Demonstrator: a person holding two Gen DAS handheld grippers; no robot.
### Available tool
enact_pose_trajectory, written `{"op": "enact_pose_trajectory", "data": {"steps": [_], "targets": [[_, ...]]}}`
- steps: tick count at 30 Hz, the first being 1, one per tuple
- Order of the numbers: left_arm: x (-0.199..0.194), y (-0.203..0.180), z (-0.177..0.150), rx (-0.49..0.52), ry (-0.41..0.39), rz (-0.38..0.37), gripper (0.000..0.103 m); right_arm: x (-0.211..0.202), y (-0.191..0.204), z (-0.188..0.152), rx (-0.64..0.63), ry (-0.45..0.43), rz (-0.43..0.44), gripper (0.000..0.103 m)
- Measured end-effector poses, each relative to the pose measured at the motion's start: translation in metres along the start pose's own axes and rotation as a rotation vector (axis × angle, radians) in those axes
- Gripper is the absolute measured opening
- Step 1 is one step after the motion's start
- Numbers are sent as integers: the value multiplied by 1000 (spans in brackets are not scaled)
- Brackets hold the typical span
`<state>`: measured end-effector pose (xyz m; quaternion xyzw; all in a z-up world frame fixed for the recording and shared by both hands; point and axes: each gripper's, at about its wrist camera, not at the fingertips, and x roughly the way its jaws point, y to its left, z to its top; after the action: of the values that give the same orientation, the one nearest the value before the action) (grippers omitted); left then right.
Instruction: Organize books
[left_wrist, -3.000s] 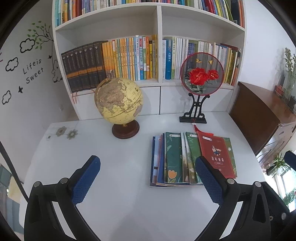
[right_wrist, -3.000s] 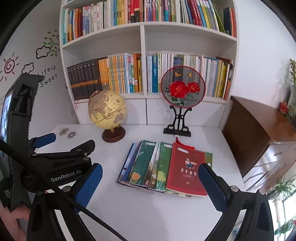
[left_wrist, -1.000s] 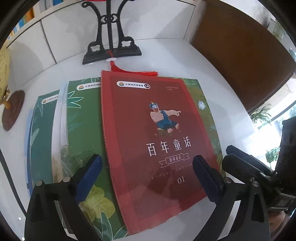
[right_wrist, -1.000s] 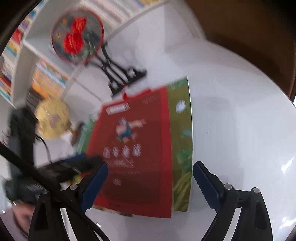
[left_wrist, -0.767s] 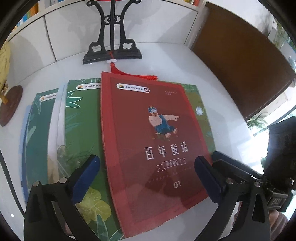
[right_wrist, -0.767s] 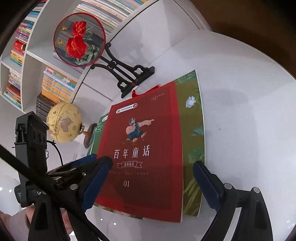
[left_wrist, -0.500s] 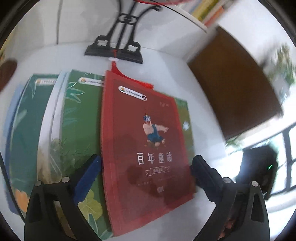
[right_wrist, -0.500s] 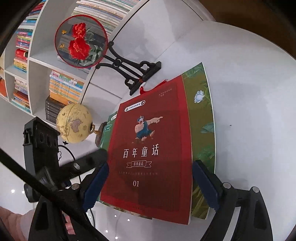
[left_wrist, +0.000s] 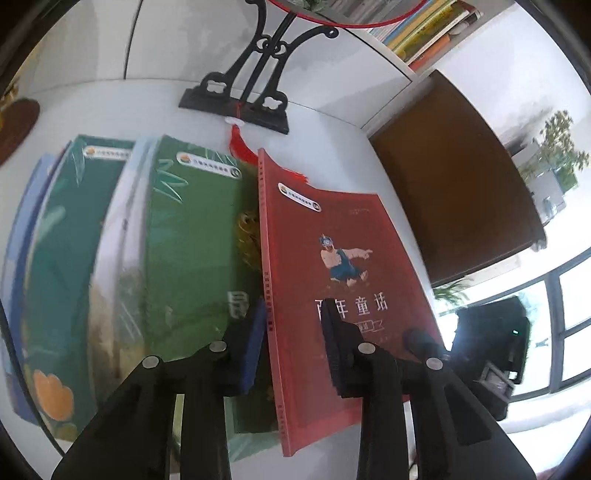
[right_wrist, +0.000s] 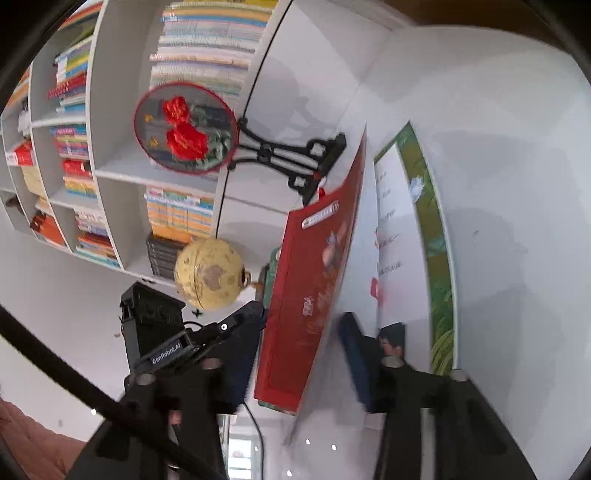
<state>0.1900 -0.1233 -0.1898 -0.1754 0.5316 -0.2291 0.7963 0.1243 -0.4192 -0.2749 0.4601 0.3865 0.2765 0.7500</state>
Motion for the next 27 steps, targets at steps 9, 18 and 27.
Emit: {"op": "enact_pose_trajectory", "data": {"steps": [9, 18, 27], "targets": [[13, 6, -2, -131, 26, -9, 45, 18, 13, 2, -85, 71, -209, 20], [17, -9, -14, -72, 71, 56, 50, -26, -7, -1, 18, 35, -341, 45], [23, -25, -27, -22, 76, 14, 71, -21, 12, 2, -70, 73, -508, 51]]}}
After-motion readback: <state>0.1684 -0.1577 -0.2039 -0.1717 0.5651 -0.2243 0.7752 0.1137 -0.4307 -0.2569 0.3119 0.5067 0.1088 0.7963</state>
